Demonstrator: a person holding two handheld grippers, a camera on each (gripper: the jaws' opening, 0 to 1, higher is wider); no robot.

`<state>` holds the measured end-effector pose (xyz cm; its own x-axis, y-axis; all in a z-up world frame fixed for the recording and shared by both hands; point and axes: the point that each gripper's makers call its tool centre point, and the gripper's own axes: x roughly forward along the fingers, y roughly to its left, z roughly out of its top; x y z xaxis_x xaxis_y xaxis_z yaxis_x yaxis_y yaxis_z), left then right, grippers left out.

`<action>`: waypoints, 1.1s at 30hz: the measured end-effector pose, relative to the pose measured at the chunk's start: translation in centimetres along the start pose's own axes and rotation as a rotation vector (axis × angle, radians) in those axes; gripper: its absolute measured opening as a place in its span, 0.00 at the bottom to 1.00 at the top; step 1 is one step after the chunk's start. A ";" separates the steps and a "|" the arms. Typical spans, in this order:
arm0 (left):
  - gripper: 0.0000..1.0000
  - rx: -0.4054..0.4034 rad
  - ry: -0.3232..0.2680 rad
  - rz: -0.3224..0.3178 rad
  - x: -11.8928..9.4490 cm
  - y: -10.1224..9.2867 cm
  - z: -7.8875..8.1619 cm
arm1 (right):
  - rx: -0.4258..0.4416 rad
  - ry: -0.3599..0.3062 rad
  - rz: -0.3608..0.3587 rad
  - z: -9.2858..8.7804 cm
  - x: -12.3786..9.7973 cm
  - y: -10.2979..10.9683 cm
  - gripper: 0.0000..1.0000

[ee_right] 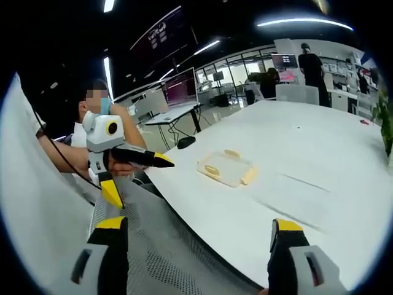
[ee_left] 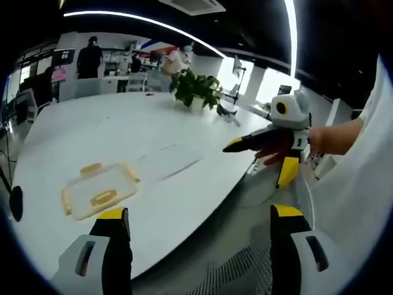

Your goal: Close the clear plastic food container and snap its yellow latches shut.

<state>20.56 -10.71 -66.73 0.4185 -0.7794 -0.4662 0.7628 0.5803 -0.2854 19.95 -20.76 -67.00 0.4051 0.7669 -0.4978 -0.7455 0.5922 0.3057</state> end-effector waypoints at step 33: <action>0.93 0.011 -0.040 0.014 -1.3 1.5 1.8 | -0.103 -0.005 -0.033 1.6 -0.1 -0.4 0.96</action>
<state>22.05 -9.24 -64.99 0.4482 -0.7806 -0.4357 0.7624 0.5882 -0.2697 21.07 -20.67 -65.74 0.4331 0.7485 -0.5021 -0.7817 0.5893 0.2042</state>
